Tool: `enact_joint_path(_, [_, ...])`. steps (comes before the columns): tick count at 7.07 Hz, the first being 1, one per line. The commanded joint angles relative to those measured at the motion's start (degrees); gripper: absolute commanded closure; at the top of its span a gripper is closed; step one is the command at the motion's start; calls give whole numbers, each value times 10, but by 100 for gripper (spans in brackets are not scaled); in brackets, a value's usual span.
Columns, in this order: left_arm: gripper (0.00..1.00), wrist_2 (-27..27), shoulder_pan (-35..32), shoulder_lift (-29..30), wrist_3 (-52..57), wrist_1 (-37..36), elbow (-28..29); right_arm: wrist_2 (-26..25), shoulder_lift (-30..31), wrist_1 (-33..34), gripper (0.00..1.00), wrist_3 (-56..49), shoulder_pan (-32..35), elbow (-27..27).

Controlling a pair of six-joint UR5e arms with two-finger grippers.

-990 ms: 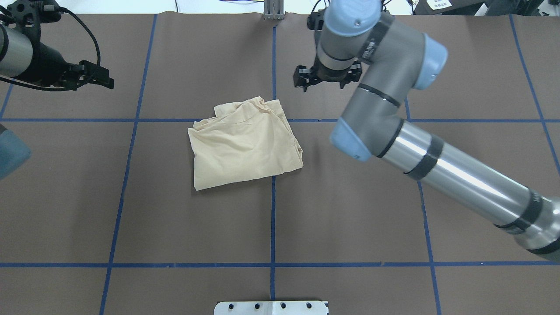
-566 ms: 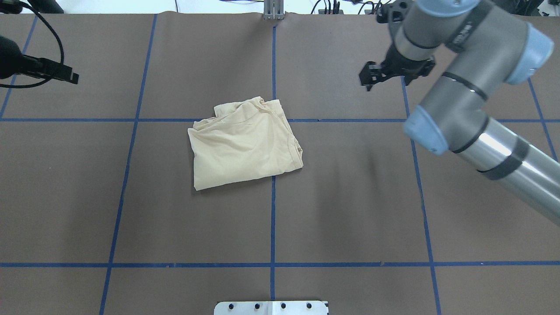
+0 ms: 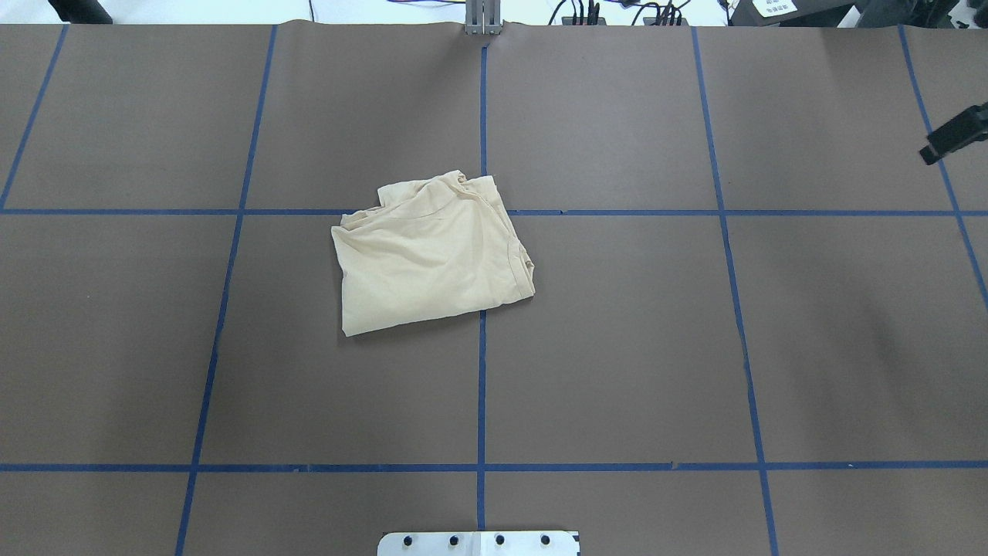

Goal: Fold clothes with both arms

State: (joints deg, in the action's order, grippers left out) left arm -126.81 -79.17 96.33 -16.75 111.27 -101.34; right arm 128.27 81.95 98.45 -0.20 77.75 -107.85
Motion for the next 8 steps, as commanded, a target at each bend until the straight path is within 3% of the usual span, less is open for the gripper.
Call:
enact_joint_path(1, [0,-10,-38,-3,79,1,35,11,73,-5,0,-103,81,0])
enact_joint_path(3, [0,-7,-37,-25,89,21,65,0,99,-6,0,-104,87,19])
enact_joint_path(5, [0,-2,-50,-25,95,33,132,-2,102,-6,0,-101,100,28])
enact_joint_path(8, [0,-1,-113,-28,205,0,177,1,117,-5,0,-95,101,42])
